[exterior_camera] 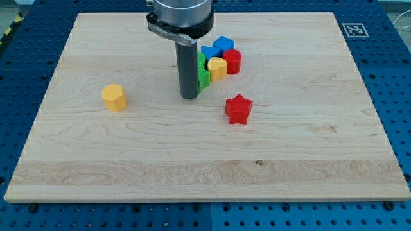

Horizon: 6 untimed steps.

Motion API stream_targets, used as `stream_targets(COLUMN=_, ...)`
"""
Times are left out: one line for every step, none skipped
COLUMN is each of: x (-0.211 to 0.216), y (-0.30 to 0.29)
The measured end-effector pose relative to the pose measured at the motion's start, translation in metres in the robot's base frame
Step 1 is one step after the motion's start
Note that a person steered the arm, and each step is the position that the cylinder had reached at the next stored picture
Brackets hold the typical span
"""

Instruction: Point at yellow hexagon

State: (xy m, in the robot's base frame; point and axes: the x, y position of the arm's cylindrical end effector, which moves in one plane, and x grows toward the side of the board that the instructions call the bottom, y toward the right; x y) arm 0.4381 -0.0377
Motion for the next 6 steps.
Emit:
stream_targets(x=0.002, y=-0.017)
stream_targets(x=-0.001, y=-0.040)
stream_targets(x=-0.028, y=-0.067)
stream_targets(x=-0.039, y=-0.088)
stream_targets(x=-0.039, y=-0.114)
stream_targets(x=-0.034, y=-0.137)
